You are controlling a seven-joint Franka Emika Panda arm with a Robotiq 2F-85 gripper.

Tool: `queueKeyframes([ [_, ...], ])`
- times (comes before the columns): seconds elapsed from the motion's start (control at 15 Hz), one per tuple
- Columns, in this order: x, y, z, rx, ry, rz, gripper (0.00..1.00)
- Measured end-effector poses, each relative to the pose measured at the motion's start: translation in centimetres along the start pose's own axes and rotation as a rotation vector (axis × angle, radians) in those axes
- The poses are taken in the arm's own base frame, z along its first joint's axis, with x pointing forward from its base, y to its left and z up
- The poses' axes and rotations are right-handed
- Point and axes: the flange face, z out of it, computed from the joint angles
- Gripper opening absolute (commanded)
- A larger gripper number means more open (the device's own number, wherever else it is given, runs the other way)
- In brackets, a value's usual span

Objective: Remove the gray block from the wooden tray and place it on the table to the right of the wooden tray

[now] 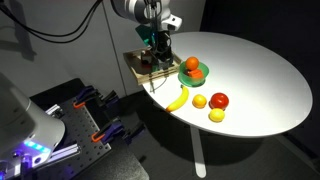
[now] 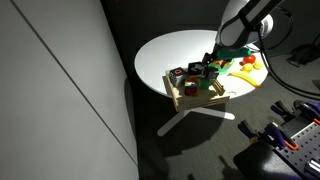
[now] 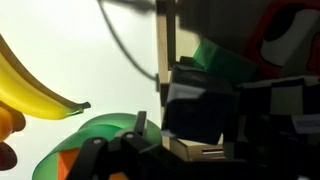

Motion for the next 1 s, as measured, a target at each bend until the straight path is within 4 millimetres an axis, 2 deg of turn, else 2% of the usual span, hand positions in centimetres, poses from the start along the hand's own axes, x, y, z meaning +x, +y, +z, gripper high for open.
queueKeyframes([
  [0.27, 0.0, -0.2, 0.7, -0.011, -0.001, -0.003, 1.0],
  [0.33, 0.0, -0.2, 0.8, -0.014, -0.001, -0.002, 0.82],
  [0.73, 0.0, -0.3, 1.2, -0.03, 0.002, 0.015, 0.34],
  [1.0, 0.7, -0.3, 0.6, -0.039, -0.005, 0.04, 0.28],
])
